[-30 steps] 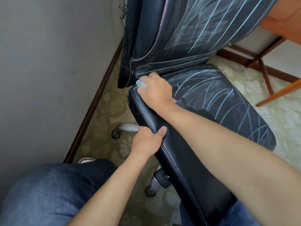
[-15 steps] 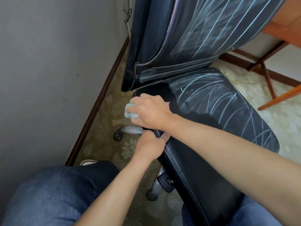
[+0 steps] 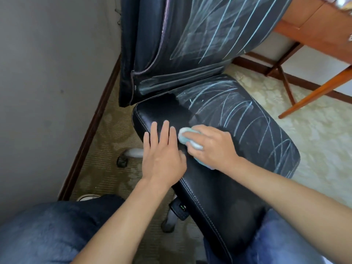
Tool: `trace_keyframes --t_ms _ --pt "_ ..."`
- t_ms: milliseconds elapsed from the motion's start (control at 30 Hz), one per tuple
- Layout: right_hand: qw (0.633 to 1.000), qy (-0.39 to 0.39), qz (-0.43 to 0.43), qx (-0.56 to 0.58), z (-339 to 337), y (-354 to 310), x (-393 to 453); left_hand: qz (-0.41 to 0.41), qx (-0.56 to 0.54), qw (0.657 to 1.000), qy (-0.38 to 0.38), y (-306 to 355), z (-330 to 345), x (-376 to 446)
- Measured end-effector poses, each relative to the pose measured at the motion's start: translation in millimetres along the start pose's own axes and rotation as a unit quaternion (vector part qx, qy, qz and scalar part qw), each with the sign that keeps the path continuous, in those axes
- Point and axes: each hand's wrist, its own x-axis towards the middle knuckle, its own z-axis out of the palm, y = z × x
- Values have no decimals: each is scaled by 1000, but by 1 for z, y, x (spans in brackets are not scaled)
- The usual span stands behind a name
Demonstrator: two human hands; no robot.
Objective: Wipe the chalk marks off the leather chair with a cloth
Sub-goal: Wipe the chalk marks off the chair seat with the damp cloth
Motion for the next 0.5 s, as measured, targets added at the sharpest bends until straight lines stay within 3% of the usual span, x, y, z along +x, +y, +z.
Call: trace_keyframes --t_ms 67,133,167,200,333,367,467,500 --pt "988 -15 147 -46 -10 31 11 23 41 999 -15 2 2 1" --pt "946 -10 324 -6 -8 46 24 44 76 996 -13 3 -1 9" --pt "941 -12 338 18 -5 37 25 59 83 995 0 2 -1 15" --pt "954 -10 298 28 0 25 25 70 78 994 13 -1 -1 21" --pt "993 -38 76 82 -1 12 10 71 86 994 8 -10 11 32" --pt "994 -43 88 57 -4 23 15 69 100 993 3 -10 14 31" --pt "955 -19 294 21 -3 53 35 60 121 991 13 -7 17 27" --pt "953 -14 301 39 1 46 37 58 123 991 16 -5 17 26"
